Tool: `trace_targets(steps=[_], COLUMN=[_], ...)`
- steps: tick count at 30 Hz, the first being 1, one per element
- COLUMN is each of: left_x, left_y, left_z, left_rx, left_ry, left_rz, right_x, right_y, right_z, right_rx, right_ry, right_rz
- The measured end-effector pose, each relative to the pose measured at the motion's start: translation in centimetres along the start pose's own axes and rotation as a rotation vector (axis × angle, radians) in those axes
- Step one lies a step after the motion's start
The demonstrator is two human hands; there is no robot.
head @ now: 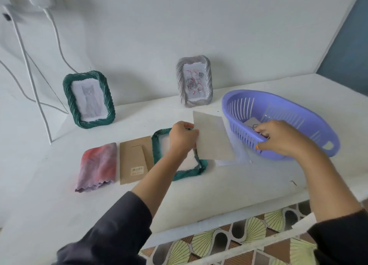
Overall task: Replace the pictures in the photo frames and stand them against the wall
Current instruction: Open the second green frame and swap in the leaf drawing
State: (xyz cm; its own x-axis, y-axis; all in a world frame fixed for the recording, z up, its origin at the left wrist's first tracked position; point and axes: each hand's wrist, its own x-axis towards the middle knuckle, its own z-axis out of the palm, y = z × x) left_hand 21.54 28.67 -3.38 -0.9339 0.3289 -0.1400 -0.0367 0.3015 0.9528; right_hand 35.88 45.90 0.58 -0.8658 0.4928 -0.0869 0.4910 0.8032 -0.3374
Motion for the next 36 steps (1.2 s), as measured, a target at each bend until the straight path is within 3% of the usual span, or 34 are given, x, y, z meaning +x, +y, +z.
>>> trace_targets(steps=[9, 21, 30, 33, 36], left_x=[0.8, 0.6, 0.2, 0.0, -0.4], left_y=[-0.8, -0.9, -0.5, 0.1, 1.6], left_z=[6.9, 8.2, 8.2, 7.8, 7.5], left_rx=[0.201, 0.292, 0.362, 0.479, 0.375], left_ry=[-0.016, 0.026, 0.0, 0.004, 0.039], left_rz=[-0.1, -0.12, -0.1, -0.028, 0.05], right_x=[1.7, 3.1, 2.9, 3.7, 5.8], right_y=[0.4, -0.9, -1.3, -0.1, 2.2], right_z=[-2.3, -0.2, 0.9, -1.3, -2.8], right_rx=[0.194, 0.22, 0.247, 0.238, 0.035], right_ry=[0.02, 0.01, -0.118, -0.122, -0.051], right_rz=[-0.121, -0.168, -0.156, -0.049, 0.073])
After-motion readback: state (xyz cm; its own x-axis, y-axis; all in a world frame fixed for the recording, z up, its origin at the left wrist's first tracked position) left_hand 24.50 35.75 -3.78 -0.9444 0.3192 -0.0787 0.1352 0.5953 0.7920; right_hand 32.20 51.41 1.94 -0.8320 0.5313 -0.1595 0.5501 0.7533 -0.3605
